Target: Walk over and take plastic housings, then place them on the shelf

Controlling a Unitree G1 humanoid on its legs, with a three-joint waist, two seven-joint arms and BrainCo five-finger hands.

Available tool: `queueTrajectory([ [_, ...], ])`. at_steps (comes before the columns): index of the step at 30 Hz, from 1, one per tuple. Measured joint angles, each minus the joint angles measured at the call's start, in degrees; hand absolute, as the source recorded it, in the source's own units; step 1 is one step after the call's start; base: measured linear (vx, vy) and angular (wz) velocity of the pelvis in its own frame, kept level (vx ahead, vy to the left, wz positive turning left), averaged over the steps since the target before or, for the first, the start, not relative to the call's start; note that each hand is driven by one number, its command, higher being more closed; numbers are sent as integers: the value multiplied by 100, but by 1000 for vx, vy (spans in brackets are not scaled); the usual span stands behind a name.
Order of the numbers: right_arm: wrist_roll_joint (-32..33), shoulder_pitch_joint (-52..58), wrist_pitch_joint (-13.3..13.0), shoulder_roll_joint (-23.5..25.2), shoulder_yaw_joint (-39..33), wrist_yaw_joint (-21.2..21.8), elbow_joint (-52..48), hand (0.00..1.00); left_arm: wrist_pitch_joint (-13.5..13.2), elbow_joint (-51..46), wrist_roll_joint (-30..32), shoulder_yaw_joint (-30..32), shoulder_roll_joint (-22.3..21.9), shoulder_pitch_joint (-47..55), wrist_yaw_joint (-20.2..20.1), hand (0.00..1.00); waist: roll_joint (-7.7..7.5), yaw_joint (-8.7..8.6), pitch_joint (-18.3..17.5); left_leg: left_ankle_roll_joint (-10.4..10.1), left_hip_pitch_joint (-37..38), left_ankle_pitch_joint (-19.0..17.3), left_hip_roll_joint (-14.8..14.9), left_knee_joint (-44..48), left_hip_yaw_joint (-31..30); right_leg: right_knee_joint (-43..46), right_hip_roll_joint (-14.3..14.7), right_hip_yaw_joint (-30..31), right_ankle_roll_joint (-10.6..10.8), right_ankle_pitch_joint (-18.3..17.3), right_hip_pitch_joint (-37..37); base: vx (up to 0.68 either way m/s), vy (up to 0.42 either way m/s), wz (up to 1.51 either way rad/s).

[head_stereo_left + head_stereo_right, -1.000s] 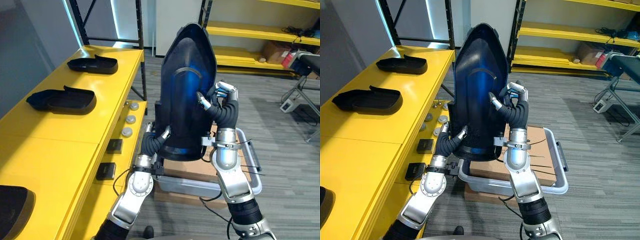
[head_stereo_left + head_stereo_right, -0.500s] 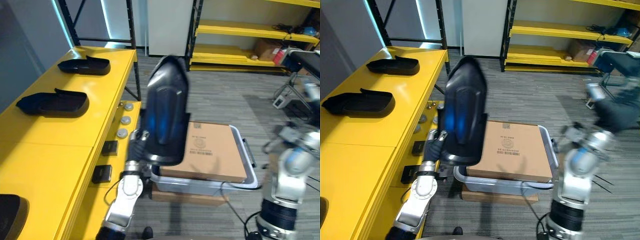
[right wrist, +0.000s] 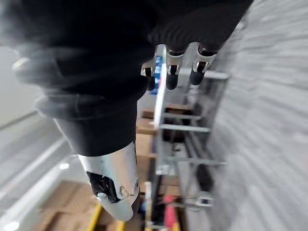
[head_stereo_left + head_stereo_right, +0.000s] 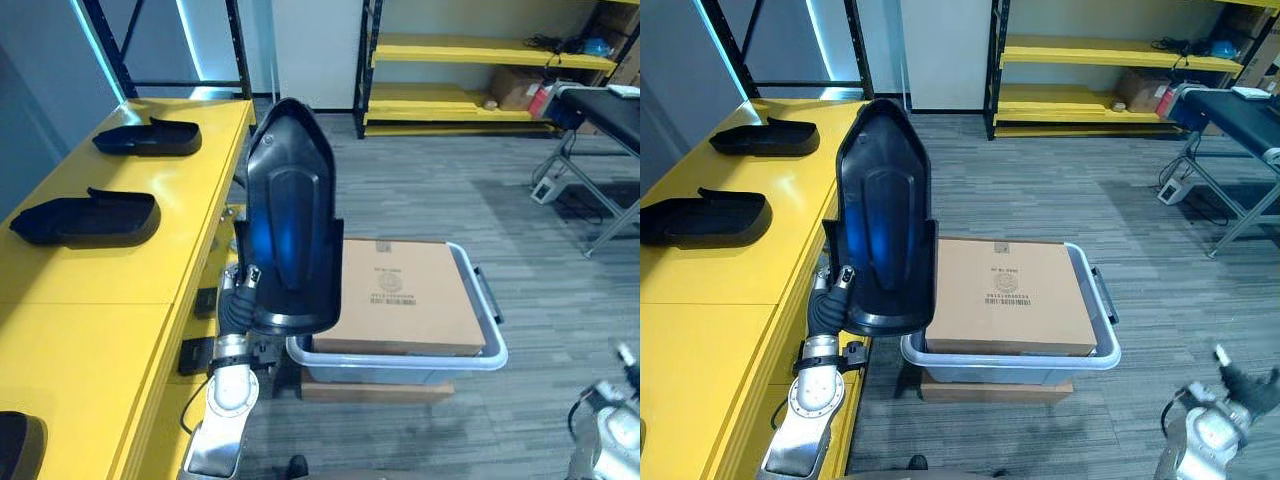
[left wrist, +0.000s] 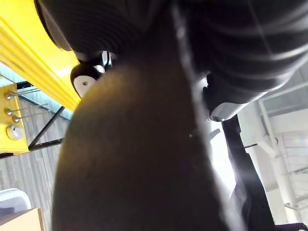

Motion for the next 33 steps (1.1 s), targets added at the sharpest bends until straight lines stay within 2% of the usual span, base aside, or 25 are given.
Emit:
queueTrajectory([
  [1, 1, 97, 45, 66, 119, 90, 99, 0, -4, -1, -13, -6, 0, 26, -7, 100, 16, 2, -2, 2, 4, 1, 4, 0, 0, 4, 4, 1, -4, -4, 3, 40, -37, -4],
  [2, -14, 306, 117, 197, 476, 390, 398, 0, -10, -42, -16, -84, -13, 114, -67, 100, 58, 2, -6, 11, 15, -6, 15, 1, 16, 21, 12, 26, -16, -17, 32, 35, -24, -5],
  [5, -129, 414, 196, 334, 768, 676, 812, 0, -42, -146, -16, -182, -7, 144, -125, 100, 66, 13, 12, 13, 69, -22, 26, 0, 25, 22, 23, 48, -25, -26, 87, 10, -12, -3],
  [9, -533, 428, 259, 390, 1333, 851, 1121, 0, -162, -156, -17, -199, -70, 141, -120, 100, 71, 128, 23, 0, 115, -89, 31, -6, 3, 65, 26, 57, -27, -54, 109, -36, -5, -1],
  [14, -895, 307, 269, 352, 1777, 848, 1305, 0, -165, -156, -22, -92, -115, 164, -92, 100, 30, 184, 86, 20, 77, -96, -20, -27, -254, 94, -4, -189, -40, -122, 224, -42, -9, 28],
  [17, -1053, 225, 274, 347, 1976, 854, 1459, 0, -173, -238, -121, -105, -113, 224, -91, 100, -8, 262, 121, 2, 70, -80, -66, -35, -537, 210, -31, -471, -26, -259, 311, 6, -24, 53],
  [21, -1152, 67, 288, 329, 2044, 852, 1706, 0, -223, -390, -130, -125, -117, 270, -91, 100, -86, 350, 267, -32, -41, 139, -219, 112, -1194, 659, -143, -1175, -44, -624, 347, 65, -50, 96],
  [23, -1185, -56, 284, 311, 2193, 839, 1721, 0, -222, -428, -145, -209, -128, 233, -91, 100, -102, 489, 451, -60, -248, 155, -370, 391, -1612, 1023, -253, -1647, -38, -878, 340, 19, -80, 136],
  [24, -1228, -126, 279, 277, 2276, 835, 1717, 0, -222, -511, -151, -225, -142, 273, -89, 100, -89, 474, 501, -190, -376, 249, -465, 437, -1870, 1185, -314, -1999, -63, -1000, 331, -27, -72, 132],
  [25, -1248, -194, 273, 261, 2292, 836, 1719, 0, -222, -556, -161, -238, -159, 274, -90, 100, -61, 477, 537, -244, -430, 302, -476, 423, -1861, 1253, -333, -2158, -60, -1047, 328, -61, -59, 139],
  [26, -1303, -328, 264, 241, 2294, 823, 1721, 0, -231, -646, -194, -254, -214, 276, -85, 100, 35, 504, 619, -215, -585, 176, -403, 323, -1524, 1335, -376, -2477, -100, -1091, 341, -123, -33, 142],
  [27, -1344, -423, 263, 225, 2276, 811, 1689, 0, -255, -688, -229, -247, -249, 256, -81, 100, 98, 541, 701, 49, -777, -177, -206, 489, -524, 1307, -383, -2837, -105, -1077, 445, -146, -25, 153],
  [28, -1350, -438, 264, 243, 2313, 793, 1689, 0, -279, -690, -228, -245, -238, 254, -67, 100, 35, 539, 737, 89, -920, -352, 22, 729, 352, 1282, -433, -3068, -105, -1069, 490, -114, -2, 143],
  [30, -1350, -487, 274, 243, 2489, 716, 1692, 0, -313, -692, -231, -269, -280, 255, 23, 100, 102, 563, 732, 356, -1240, -563, 689, 1638, 2013, 1344, -526, -3517, -111, -1085, 569, -33, 55, 107],
  [32, -1349, -520, 273, 243, 2491, 694, 1718, 0, -373, -691, -254, -273, -293, 250, 41, 100, 98, 575, 732, 520, -1364, -802, 907, 2642, 2226, 1377, -691, -3737, -65, -1113, 638, -20, 94, 58],
  [33, -1348, -521, 267, 240, 2490, 673, 1741, 0, -436, -688, -289, -279, -270, 230, 41, 100, 99, 578, 727, 417, -1371, -1098, 893, 3033, 2201, 1416, -800, -3823, 109, -1152, 681, 8, 157, 53],
])
